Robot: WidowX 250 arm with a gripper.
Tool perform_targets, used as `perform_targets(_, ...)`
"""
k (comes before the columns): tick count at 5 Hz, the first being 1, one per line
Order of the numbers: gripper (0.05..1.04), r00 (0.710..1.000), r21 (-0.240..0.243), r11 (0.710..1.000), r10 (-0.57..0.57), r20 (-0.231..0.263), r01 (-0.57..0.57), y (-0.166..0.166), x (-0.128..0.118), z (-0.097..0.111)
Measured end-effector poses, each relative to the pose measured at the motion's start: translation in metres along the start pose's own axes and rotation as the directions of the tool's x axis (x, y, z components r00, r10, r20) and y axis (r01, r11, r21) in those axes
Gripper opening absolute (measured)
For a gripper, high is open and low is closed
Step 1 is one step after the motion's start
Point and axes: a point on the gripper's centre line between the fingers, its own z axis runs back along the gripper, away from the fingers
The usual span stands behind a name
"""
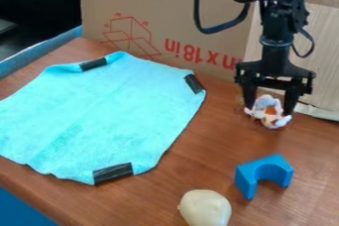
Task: Moving the toy from bottom right o the cloth to the top coner of the table
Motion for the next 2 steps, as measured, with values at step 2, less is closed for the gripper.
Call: perform_targets(2, 1.000, 0.989, 0.040, 0.989, -0.143, 0.041, 0.142, 0.013, -0.011, 0.045)
